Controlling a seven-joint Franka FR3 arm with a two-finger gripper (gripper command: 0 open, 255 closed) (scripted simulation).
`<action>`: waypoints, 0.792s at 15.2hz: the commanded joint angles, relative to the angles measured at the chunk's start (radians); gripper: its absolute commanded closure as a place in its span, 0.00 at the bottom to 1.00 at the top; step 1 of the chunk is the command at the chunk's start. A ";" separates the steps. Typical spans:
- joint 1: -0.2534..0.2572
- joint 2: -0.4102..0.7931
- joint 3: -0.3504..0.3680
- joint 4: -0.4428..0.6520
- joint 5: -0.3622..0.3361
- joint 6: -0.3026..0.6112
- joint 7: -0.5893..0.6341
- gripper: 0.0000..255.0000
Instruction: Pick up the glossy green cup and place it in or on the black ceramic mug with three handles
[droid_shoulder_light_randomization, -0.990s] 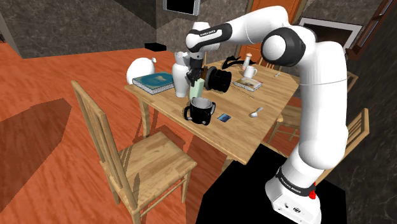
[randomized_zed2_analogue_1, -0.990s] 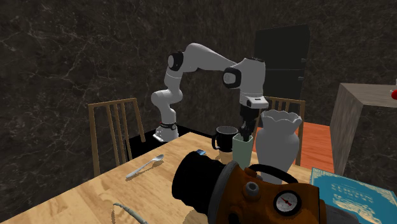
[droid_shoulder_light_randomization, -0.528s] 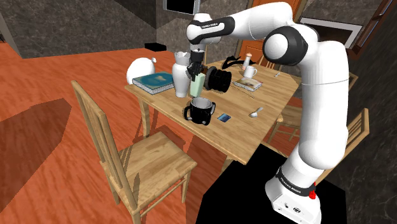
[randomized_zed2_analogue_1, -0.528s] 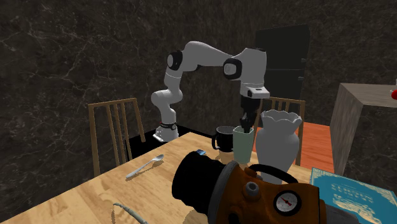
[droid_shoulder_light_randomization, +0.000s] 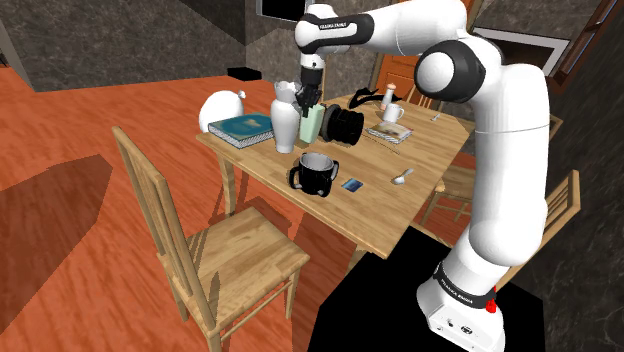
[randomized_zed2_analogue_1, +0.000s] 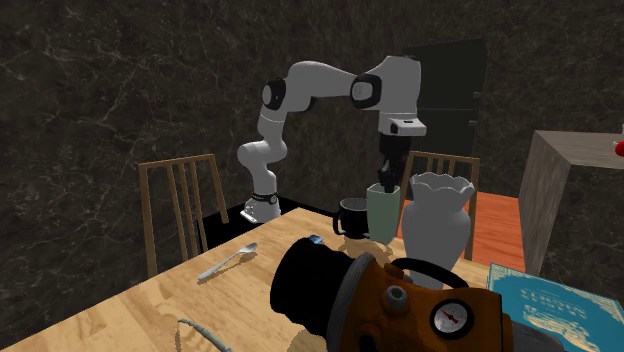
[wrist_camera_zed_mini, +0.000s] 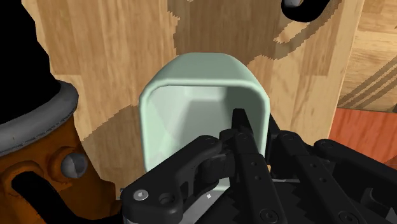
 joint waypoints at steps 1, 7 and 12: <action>0.000 0.002 0.000 0.030 0.000 -0.028 0.002 1.00; -0.005 0.013 0.000 0.128 0.001 -0.115 0.003 1.00; -0.011 0.035 0.000 0.230 0.003 -0.195 0.005 1.00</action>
